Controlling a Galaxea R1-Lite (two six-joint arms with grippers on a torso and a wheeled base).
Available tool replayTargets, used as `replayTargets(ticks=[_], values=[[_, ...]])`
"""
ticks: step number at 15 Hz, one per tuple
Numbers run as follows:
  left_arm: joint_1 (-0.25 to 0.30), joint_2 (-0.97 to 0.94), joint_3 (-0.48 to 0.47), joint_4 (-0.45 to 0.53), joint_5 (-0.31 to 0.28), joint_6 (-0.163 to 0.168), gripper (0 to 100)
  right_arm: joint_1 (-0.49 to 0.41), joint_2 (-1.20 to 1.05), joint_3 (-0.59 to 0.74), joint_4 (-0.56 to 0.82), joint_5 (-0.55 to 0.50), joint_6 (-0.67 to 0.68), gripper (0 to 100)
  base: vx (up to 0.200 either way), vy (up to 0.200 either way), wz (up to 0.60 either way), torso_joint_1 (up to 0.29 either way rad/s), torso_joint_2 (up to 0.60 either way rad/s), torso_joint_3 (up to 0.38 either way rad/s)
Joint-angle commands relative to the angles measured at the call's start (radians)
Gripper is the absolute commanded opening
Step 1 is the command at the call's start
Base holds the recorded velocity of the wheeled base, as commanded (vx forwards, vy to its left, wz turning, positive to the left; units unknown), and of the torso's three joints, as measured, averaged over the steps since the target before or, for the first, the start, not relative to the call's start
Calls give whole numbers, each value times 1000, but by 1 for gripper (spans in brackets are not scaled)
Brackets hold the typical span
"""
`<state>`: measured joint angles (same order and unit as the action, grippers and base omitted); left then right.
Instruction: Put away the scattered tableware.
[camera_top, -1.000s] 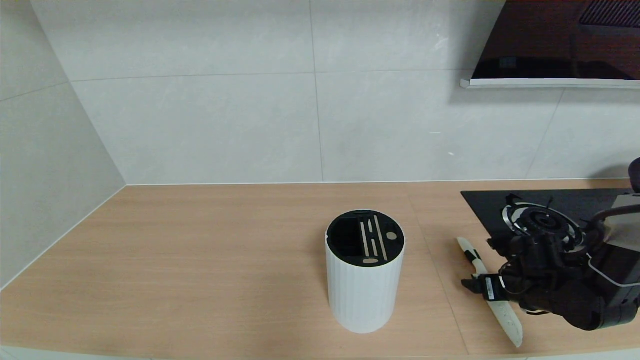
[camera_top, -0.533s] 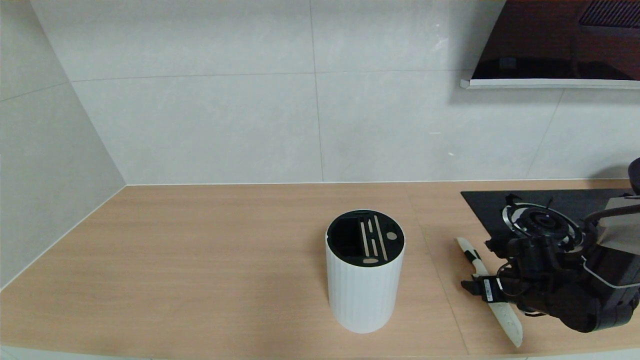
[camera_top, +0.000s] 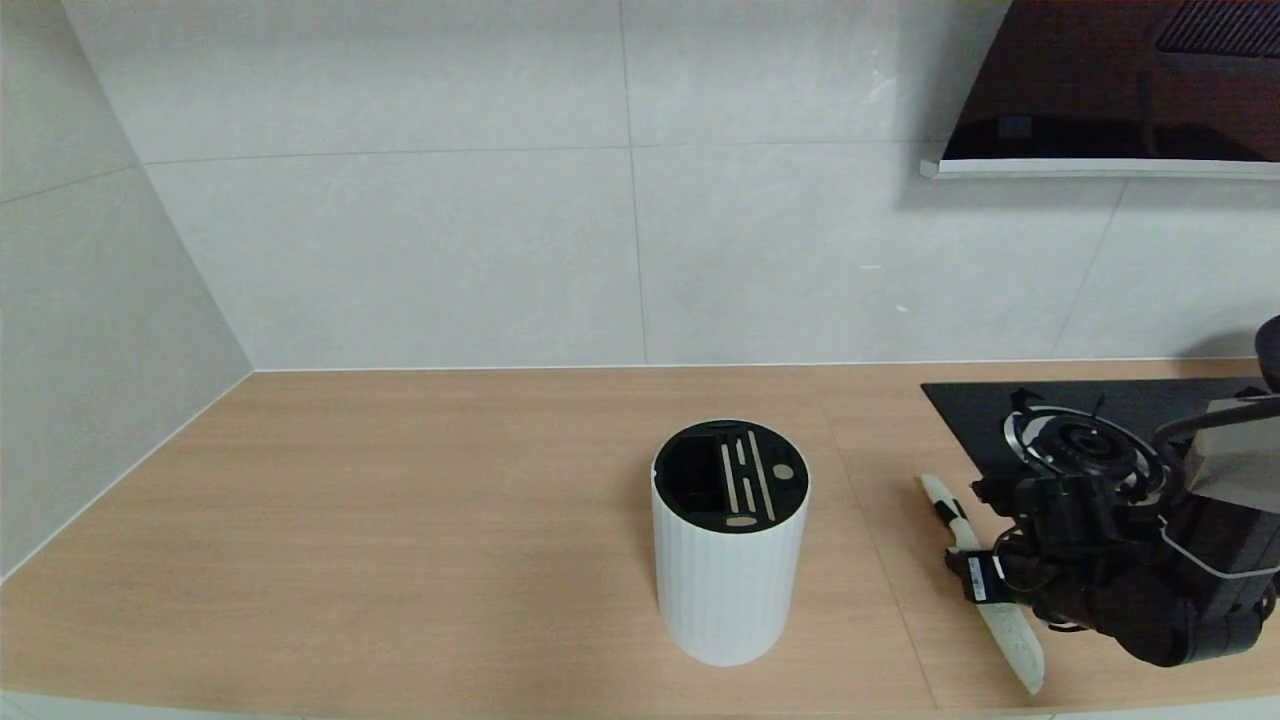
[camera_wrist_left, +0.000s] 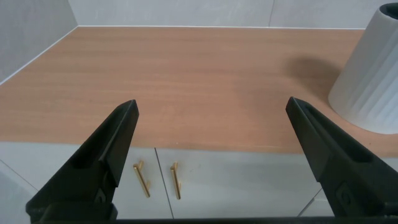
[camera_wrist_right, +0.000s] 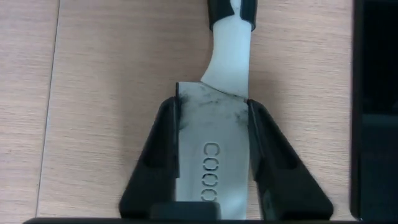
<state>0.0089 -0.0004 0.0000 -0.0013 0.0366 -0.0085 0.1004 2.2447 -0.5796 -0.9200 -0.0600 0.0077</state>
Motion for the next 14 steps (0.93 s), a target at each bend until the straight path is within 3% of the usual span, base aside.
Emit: replayTargets(ticks=[1, 8, 14], values=[[0, 0, 0, 0, 0, -1, 100, 1, 6, 0, 6, 0, 0, 0, 0, 0, 0, 0, 0, 0], [0, 0, 0, 0, 0, 7, 100, 1, -85, 26, 4, -9, 9, 0, 0, 0, 0, 0, 0, 0], [0, 0, 0, 0, 0, 1, 100, 5, -395, 40, 0, -4, 12, 0, 0, 0, 0, 0, 0, 0]])
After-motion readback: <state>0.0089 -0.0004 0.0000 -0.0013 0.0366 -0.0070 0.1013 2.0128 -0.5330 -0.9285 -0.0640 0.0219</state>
